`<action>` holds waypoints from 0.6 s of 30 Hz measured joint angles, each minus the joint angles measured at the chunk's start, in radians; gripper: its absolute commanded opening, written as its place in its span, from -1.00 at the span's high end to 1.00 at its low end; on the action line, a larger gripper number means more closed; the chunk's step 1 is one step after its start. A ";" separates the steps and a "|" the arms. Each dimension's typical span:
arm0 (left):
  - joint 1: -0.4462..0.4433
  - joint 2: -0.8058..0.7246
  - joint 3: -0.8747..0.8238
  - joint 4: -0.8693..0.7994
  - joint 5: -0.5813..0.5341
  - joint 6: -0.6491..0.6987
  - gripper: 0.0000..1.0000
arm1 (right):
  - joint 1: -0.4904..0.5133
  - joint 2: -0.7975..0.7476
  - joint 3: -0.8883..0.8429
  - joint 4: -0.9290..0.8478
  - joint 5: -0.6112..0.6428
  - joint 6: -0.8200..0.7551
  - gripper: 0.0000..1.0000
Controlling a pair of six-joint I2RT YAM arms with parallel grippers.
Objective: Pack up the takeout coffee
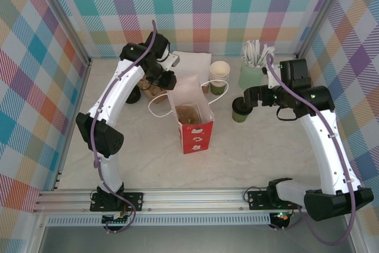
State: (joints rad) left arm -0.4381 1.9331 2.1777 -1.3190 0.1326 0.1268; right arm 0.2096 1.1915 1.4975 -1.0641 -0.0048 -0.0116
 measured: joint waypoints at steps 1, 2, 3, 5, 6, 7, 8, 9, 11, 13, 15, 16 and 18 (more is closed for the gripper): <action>0.000 0.001 0.000 -0.001 -0.004 -0.005 0.68 | 0.000 0.001 0.000 0.000 -0.002 0.000 -0.99; 0.000 0.001 0.000 -0.004 -0.009 -0.012 0.70 | 0.000 0.003 -0.001 0.000 -0.003 0.000 -0.99; 0.000 0.001 0.000 -0.011 -0.016 -0.022 0.72 | 0.000 0.005 -0.004 0.000 -0.004 0.000 -0.99; 0.000 0.001 0.000 -0.026 -0.031 -0.058 0.75 | 0.000 0.014 -0.005 -0.004 -0.006 0.001 -0.99; 0.000 0.000 0.000 -0.034 -0.041 -0.081 0.76 | 0.000 0.023 -0.005 -0.007 -0.006 0.003 -0.99; 0.000 -0.003 -0.002 -0.042 -0.050 -0.112 0.78 | 0.000 0.032 -0.005 -0.009 -0.006 0.005 -1.00; 0.000 -0.009 -0.008 -0.043 -0.058 -0.140 0.79 | 0.000 0.042 -0.005 -0.011 -0.006 0.008 -0.99; 0.000 -0.026 -0.032 -0.036 -0.068 -0.180 0.82 | 0.000 0.055 -0.005 -0.015 -0.007 0.013 -0.99; 0.000 -0.074 -0.103 -0.017 -0.075 -0.254 0.87 | -0.001 0.081 -0.006 -0.021 -0.008 0.026 -0.99; 0.000 -0.138 -0.185 0.002 -0.082 -0.345 0.95 | -0.001 0.107 -0.013 -0.023 -0.007 0.040 -0.99; 0.000 -0.183 -0.237 0.018 -0.093 -0.426 0.98 | -0.002 0.128 -0.025 -0.023 -0.007 0.055 -0.99; 0.000 -0.199 -0.254 0.026 -0.098 -0.465 1.00 | -0.002 0.137 -0.032 -0.023 -0.007 0.061 -1.00; 0.000 -0.221 -0.280 0.048 -0.103 -0.540 1.00 | -0.005 0.154 -0.051 -0.021 -0.007 0.074 -0.99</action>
State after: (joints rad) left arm -0.4381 1.7123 1.8973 -1.2713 0.0299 -0.4129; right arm 0.2047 1.3460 1.4467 -1.0855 -0.0116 0.0628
